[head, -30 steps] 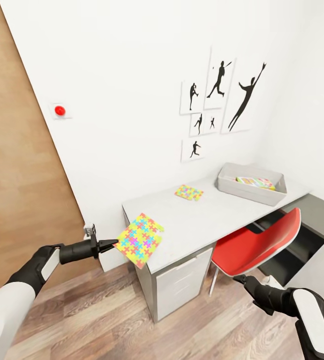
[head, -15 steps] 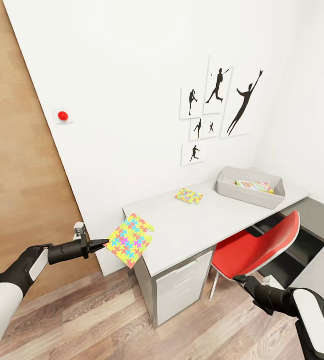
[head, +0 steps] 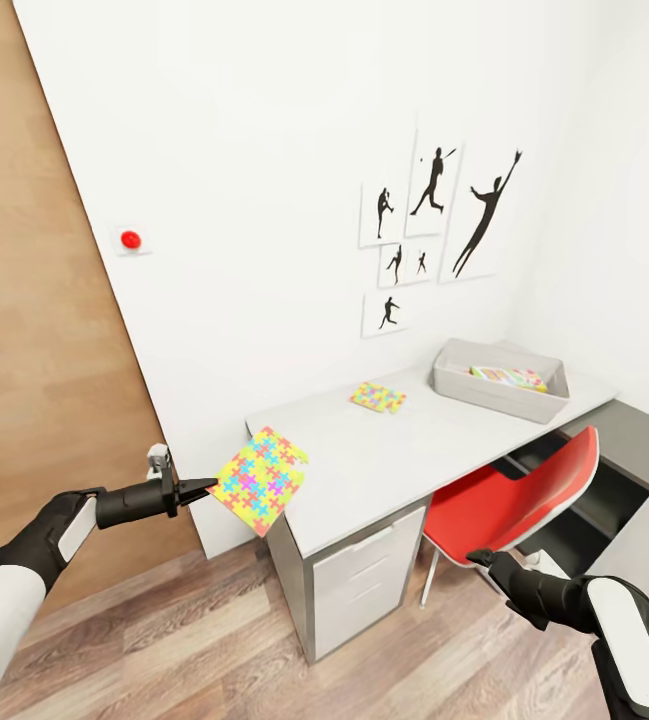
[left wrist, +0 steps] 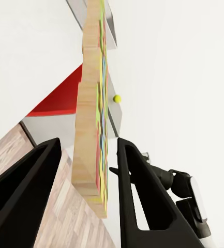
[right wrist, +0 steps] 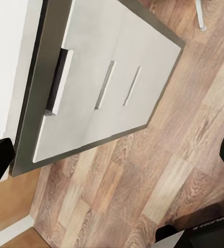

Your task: Put all the toys in the child's room - the three board games (two on the bed and one on the table), the two jigsaw puzzles on the table, and the tennis ball on the table - inside the toy box on the table in the child's room.

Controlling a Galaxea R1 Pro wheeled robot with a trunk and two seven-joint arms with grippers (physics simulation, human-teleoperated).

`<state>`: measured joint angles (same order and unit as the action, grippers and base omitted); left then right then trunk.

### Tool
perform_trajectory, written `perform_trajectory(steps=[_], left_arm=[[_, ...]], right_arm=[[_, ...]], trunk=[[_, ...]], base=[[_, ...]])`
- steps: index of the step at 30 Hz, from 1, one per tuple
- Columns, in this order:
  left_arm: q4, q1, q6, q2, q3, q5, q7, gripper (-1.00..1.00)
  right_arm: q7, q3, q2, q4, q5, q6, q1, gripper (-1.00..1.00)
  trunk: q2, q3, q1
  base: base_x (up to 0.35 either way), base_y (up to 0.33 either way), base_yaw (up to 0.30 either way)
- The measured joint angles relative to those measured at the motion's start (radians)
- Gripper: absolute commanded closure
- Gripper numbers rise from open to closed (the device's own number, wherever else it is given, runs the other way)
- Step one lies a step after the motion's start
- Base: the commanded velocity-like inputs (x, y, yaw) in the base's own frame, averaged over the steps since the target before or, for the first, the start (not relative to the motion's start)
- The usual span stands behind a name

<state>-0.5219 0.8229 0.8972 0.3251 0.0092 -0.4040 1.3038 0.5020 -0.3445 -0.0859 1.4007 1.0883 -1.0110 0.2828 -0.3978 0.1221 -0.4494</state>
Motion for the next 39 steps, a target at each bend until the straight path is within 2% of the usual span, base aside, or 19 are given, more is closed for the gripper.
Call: perform_trajectory(steps=[19,29,39], left_arm=[[0.0,0.0,-0.001,0.001,-0.001,0.001,-0.001,1.0],[-0.001,0.0,-0.003,0.002,0.0,0.0,0.0,1.0],[0.0,0.0,-0.003,0.001,0.002,0.0,0.001,1.0]], right_arm=[[0.0,0.0,0.0,-0.005,0.003,0.001,0.0,-1.0],[0.0,0.0,0.0,-0.007,-0.01,0.01,0.0,-1.0],[-0.001,-0.004,0.0,-0.005,0.0,0.008,0.0,-1.0]], trunk=[[0.0,0.001,0.0],[0.0,0.001,0.0],[0.0,0.001,0.0]], base=[[0.002,0.0,-0.243],[0.008,0.0,-0.03],[0.0,0.0,-0.031]])
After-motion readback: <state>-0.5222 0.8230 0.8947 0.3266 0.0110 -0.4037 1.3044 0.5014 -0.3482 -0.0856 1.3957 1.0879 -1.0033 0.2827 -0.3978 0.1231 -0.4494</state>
